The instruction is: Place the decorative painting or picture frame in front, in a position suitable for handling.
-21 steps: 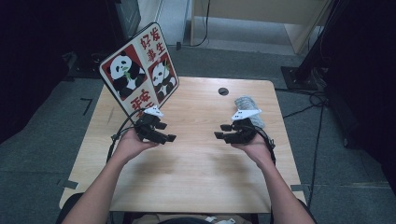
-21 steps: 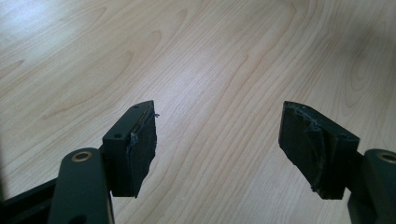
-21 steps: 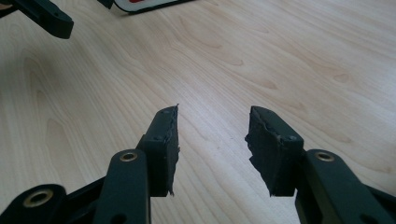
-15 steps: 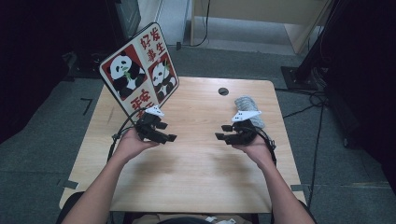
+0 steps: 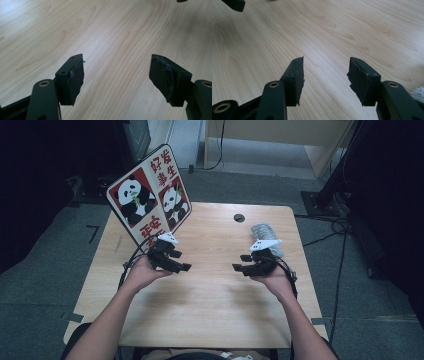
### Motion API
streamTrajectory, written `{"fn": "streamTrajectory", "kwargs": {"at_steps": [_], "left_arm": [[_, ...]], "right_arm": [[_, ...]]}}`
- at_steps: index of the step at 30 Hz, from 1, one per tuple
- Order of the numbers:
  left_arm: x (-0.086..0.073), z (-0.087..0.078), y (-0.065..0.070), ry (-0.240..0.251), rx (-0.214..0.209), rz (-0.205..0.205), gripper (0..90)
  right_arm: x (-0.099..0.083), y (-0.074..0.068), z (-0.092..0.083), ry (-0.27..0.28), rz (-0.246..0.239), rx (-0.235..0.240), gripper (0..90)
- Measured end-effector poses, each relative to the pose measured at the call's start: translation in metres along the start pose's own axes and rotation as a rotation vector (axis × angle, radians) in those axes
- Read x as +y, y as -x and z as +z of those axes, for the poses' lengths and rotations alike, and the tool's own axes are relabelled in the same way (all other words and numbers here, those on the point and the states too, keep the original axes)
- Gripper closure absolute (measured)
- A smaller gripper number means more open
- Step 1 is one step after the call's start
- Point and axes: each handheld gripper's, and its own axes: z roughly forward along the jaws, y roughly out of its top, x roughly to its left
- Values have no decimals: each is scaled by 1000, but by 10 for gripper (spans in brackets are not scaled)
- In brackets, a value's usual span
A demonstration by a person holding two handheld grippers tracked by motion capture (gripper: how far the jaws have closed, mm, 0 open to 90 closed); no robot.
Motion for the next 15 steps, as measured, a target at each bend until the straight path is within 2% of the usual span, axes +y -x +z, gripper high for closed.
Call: {"fn": "streamTrajectory", "kwargs": {"at_steps": [15], "left_arm": [[-4, -14, -6, 31, 2, -36, 289]], "right_arm": [[2, -1, 1, -15, -7, 10, 478]]}}
